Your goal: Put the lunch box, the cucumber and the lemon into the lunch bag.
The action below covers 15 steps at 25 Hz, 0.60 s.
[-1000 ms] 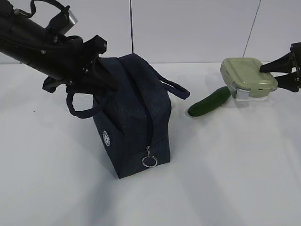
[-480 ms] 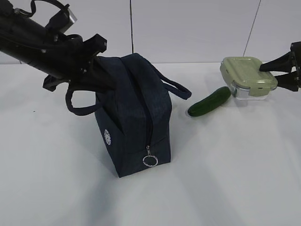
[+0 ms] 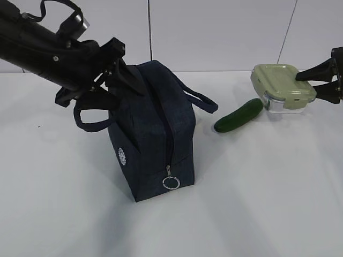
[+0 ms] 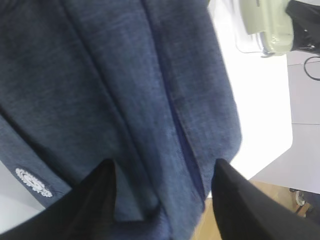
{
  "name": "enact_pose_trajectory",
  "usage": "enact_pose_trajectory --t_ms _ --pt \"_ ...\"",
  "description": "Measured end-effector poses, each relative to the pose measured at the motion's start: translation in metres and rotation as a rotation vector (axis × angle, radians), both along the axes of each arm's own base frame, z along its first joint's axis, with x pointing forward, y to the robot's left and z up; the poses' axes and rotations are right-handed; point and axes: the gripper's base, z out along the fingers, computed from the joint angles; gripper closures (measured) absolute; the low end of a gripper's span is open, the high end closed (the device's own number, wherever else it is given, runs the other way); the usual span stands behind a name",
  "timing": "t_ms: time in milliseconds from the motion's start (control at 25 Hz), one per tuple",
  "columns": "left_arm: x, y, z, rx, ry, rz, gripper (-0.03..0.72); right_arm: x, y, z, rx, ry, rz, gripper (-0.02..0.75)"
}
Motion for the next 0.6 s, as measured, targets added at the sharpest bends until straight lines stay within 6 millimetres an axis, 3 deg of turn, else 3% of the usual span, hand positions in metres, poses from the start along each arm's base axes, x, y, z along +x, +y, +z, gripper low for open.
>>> enact_pose_trajectory --t_ms 280,600 --pt "0.009 -0.004 -0.014 -0.006 0.045 0.005 0.263 0.0 0.0 0.0 0.0 0.0 0.0 0.366" --pt "0.01 -0.006 -0.015 -0.02 0.06 -0.006 0.589 0.0 0.0 0.0 0.002 -0.001 -0.001 0.366"
